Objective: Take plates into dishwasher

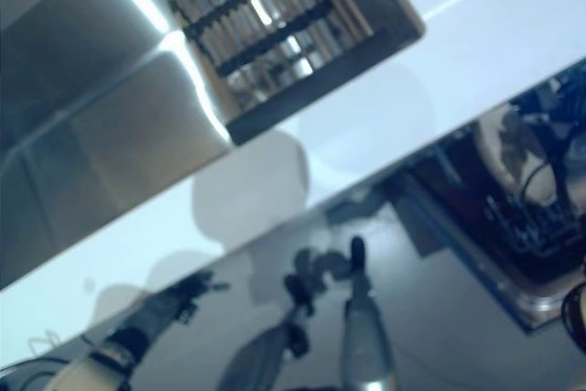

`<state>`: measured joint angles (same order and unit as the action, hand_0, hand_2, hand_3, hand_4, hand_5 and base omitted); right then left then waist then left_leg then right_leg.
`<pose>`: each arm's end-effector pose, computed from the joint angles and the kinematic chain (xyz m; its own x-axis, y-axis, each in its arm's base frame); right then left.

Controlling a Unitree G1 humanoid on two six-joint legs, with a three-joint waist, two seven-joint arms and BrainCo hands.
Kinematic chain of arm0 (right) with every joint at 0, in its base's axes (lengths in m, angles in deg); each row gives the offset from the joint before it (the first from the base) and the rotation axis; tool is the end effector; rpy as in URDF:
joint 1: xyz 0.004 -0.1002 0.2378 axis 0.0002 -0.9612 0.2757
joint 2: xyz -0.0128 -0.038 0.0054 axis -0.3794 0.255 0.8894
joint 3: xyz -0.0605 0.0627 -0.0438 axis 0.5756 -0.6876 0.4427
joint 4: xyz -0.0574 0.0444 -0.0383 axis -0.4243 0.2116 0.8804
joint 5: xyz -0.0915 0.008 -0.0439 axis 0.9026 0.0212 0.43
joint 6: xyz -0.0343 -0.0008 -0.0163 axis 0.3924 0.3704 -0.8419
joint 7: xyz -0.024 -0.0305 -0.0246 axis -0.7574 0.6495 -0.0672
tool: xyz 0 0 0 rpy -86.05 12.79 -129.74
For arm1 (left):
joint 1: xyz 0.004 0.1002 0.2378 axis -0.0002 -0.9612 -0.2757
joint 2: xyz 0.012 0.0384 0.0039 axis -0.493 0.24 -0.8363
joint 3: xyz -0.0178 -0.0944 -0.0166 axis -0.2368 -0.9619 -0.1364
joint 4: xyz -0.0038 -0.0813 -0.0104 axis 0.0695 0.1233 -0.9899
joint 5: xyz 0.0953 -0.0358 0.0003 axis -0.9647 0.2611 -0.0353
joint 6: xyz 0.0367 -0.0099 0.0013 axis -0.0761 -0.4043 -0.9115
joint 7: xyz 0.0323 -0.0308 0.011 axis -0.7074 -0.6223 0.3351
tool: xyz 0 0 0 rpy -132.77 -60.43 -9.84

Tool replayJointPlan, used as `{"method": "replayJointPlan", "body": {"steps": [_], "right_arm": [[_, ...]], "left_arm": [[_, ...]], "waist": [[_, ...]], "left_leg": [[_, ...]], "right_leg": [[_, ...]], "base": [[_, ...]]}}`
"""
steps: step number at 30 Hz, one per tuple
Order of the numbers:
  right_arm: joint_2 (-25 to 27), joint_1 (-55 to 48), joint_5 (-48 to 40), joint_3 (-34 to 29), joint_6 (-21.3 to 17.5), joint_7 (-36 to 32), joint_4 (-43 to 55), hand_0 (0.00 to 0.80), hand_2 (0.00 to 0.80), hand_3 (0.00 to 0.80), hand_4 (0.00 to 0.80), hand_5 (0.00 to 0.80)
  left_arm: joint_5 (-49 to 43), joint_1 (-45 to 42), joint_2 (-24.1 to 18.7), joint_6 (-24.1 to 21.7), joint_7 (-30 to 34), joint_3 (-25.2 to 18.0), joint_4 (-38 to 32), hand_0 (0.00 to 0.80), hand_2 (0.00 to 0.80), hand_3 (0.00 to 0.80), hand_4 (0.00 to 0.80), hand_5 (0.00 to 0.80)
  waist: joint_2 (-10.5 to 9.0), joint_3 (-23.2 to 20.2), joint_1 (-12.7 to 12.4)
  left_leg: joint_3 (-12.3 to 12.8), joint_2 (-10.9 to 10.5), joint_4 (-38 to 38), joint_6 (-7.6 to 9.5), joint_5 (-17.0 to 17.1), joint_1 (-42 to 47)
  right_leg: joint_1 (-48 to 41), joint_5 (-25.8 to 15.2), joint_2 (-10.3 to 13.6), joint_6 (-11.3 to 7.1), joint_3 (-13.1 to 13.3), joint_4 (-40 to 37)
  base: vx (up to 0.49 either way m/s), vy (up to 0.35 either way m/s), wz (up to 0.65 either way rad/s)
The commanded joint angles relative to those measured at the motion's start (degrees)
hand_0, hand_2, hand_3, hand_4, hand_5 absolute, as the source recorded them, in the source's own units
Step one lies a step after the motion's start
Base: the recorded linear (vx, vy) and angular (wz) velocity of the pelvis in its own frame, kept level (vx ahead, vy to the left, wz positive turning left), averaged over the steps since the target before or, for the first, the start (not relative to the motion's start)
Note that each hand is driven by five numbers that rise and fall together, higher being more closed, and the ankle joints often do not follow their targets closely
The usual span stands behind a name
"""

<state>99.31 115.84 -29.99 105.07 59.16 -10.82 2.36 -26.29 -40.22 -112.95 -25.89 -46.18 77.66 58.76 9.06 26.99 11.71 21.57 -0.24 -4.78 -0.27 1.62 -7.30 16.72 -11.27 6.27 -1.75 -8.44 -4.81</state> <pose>0.2805 -0.3582 0.2387 0.8029 -0.5547 0.2182 0.4242 0.2747 -0.8629 0.2132 0.2346 -0.0419 0.6558 0.0440 -0.7537 0.3309 0.8805 0.3393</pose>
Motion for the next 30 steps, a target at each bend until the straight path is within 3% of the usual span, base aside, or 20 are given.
{"method": "replayJointPlan", "body": {"steps": [1, 17, 30], "right_arm": [[3.25, 0.20, 2.85, -2.09, 0.02, 2.43, -1.20, 0.000, 0.000, 0.000, 0.000, 0.000], [3.36, -4.70, 2.36, -5.99, -0.04, 3.26, 1.05, 0.000, 0.000, 0.000, 0.000, 0.000], [2.71, -13.72, -2.72, -13.22, -6.30, 0.28, 5.00, 0.000, 0.000, 0.000, 0.000, 0.000]], "left_arm": [[0.79, 2.36, -2.41, -0.74, -2.22, 0.26, 0.86, 0.000, 0.000, 0.000, 0.000, 0.000], [-0.63, 0.47, -2.64, -1.13, -2.10, -0.74, 0.13, 0.000, 0.000, 0.000, 0.000, 0.000], [-3.70, -1.80, -2.94, -2.12, -1.73, -1.43, -0.76, 0.000, 0.000, 0.000, 0.000, 0.000]], "waist": [[-2.45, -1.41, 0.63], [-4.26, -2.47, 0.45], [-7.70, -5.21, 0.52]], "left_leg": [[-1.04, 2.75, 8.12, -3.51, -7.22, 2.00], [-0.35, 2.28, 6.07, -2.73, -6.65, 4.05], [-0.62, 1.79, 4.76, -1.45, -7.03, 6.40]], "right_leg": [[5.28, 10.25, -1.61, -2.04, 0.24, 10.46], [4.00, 8.71, -1.74, -2.06, -0.56, 9.35], [1.15, 7.74, -2.46, -3.33, 0.11, 8.55]], "base": [[0.000, 0.000, 0.00], [-0.009, 0.001, 0.00], [-0.016, 0.032, 0.00]]}}
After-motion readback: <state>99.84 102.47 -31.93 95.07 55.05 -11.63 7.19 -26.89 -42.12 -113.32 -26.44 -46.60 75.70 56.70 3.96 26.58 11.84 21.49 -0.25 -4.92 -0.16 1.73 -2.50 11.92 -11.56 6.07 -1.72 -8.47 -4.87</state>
